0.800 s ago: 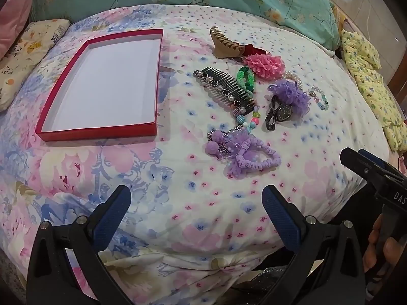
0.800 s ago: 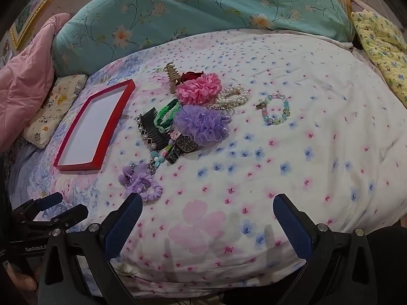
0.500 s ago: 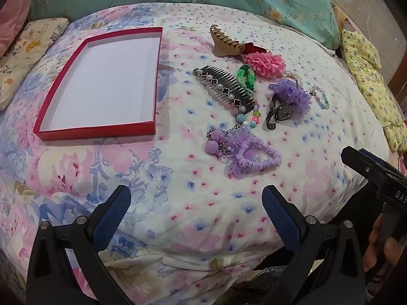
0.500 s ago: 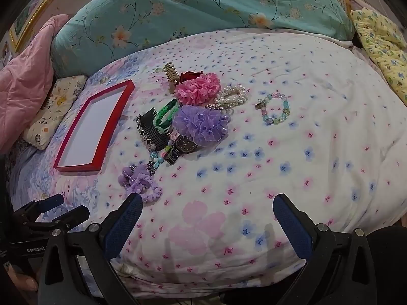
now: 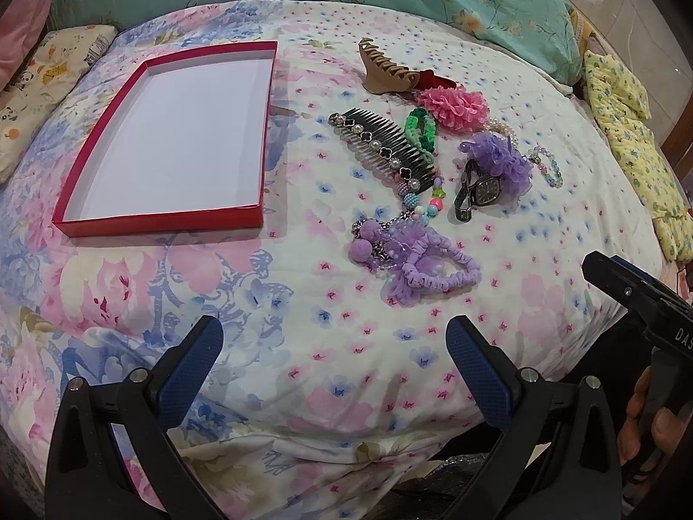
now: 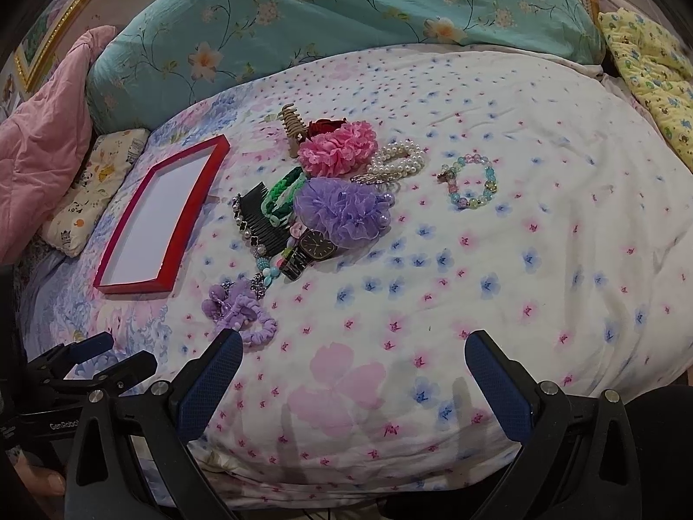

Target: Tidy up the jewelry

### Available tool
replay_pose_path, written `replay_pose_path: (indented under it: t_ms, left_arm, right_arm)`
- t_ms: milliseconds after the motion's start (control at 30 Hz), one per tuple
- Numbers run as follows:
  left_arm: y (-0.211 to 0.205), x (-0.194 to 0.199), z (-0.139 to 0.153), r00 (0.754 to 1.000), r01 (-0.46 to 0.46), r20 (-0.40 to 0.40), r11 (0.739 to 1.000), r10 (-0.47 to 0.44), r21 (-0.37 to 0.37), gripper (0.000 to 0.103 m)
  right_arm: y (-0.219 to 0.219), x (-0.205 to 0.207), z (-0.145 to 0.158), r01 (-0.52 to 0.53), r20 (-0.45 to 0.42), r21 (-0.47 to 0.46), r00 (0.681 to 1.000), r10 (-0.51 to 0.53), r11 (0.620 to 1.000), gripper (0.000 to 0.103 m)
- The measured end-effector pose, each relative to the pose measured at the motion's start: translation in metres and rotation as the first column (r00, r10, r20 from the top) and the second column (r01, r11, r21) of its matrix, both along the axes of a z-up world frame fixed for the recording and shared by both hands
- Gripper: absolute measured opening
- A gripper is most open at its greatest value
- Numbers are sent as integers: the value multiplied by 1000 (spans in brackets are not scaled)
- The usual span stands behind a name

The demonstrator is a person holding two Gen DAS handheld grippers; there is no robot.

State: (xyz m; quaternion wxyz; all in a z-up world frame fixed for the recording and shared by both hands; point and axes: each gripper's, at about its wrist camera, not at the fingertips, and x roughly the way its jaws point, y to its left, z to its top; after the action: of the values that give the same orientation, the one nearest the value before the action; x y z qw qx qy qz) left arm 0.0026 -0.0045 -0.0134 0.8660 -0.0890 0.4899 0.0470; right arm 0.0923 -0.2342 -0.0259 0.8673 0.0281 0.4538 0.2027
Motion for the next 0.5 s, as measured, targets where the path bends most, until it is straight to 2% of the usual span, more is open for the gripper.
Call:
replay_pose_path:
  t_ms: [167,267,300,400,500]
  left_arm:
    - [5,8,3,1000,-6,-16,999,5,-51,103]
    - [6,12,5,1000,-6,4,1000,6,-10,103]
    - [6,15,7,1000,-8,20,999,7,38,103]
    - [8,21,11,999,-9,37,999,7,41,103]
    - [11,31,13,1000,-10,27,1000,10,0,103]
  right_arm:
    - [-3,3,0,1,-6,24,1000,-1,1000,103]
    - [-4,5,1,1,-6,36,1000,-1,999,103]
    - [-4,6,0,-2,-8,43,1000,2,999,103]
    - [-4,9,1,-7,-10,61,1000,8,998,103]
    - [-3,13,2,-14,-9,77,1000,15,997,103]
